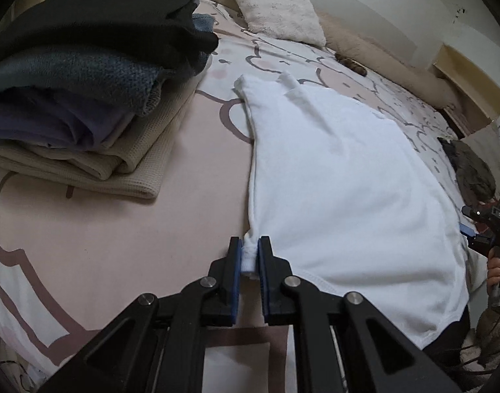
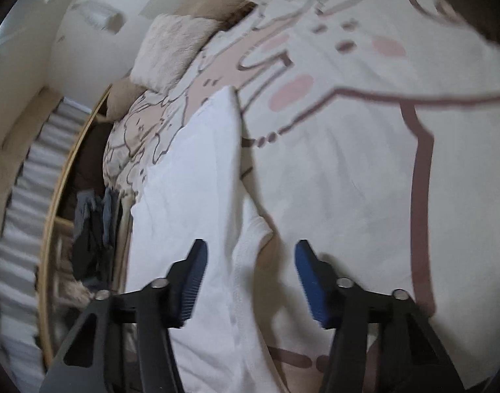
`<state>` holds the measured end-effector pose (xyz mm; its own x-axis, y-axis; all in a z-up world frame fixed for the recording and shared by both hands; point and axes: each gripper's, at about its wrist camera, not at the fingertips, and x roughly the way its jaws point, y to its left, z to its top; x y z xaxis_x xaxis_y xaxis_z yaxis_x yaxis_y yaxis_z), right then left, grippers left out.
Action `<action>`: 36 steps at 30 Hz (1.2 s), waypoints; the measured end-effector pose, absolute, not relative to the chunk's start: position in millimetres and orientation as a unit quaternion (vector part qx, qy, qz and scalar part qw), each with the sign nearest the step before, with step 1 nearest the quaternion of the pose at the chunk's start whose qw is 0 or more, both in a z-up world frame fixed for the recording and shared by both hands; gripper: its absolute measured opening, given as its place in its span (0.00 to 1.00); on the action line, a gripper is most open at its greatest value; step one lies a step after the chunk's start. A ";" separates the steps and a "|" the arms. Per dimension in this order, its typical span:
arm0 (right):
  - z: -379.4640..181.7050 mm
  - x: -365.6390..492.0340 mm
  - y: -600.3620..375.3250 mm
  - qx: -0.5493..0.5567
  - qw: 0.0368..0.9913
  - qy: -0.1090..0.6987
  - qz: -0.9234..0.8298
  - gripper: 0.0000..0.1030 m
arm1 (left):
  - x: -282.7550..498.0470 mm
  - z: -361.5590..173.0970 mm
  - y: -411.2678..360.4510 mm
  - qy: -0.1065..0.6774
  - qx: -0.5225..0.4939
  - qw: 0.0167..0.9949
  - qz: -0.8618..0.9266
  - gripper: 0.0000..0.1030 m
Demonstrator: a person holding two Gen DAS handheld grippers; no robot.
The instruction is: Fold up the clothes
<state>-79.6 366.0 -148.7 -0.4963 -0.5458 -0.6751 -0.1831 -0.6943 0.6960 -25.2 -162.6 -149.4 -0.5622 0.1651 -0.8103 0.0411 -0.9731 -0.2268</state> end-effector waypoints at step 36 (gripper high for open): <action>-88.2 -50.1 339.5 0.371 0.082 -0.249 -0.891 0.80 | -49.1 -92.5 -64.3 -0.002 -0.402 0.088 0.911 0.45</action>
